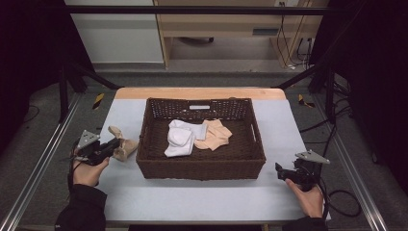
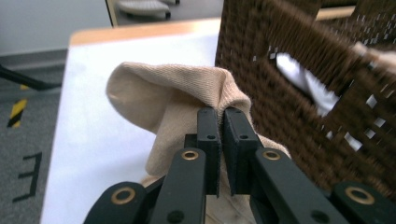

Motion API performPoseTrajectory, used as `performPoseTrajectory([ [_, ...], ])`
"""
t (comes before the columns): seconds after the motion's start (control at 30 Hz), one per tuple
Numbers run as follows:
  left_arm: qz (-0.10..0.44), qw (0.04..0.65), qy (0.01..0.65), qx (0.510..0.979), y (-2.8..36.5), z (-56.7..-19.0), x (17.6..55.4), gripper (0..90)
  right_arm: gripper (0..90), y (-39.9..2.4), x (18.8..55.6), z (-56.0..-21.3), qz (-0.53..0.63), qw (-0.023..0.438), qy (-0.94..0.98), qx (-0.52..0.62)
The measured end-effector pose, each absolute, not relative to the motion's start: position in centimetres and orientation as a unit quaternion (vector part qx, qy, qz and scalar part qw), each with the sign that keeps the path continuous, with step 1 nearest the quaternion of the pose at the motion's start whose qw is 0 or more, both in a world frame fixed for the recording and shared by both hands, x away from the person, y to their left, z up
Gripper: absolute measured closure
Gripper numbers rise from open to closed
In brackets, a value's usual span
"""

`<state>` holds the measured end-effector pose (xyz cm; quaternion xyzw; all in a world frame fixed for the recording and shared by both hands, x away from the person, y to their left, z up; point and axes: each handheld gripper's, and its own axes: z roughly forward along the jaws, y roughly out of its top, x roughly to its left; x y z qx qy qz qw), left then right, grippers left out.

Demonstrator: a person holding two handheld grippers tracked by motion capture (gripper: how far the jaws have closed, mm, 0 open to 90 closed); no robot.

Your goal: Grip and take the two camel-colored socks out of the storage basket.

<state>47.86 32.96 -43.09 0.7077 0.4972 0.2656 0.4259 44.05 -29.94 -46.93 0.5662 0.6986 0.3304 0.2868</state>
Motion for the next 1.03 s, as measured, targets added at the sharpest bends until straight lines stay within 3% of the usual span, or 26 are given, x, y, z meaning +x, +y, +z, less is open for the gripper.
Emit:
performPoseTrajectory([
  [0.27,0.234,0.413,0.5,0.724,32.5,-44.6,48.3,79.9,4.7,-29.9,44.1,-47.0,0.328,0.287,0.699,0.567],
  [0.53,0.245,0.437,0.495,0.71,32.7,-44.6,47.9,47.4,4.7,-30.0,44.0,-46.9,0.329,0.285,0.699,0.567],
  [0.67,0.259,0.447,0.492,0.701,33.2,-44.5,46.7,40.3,4.7,-30.0,44.0,-47.0,0.33,0.285,0.698,0.568],
  [1.03,0.261,0.424,0.512,0.7,35.2,-45.7,43.5,33.1,4.7,-30.1,43.9,-46.9,0.332,0.287,0.696,0.568],
])
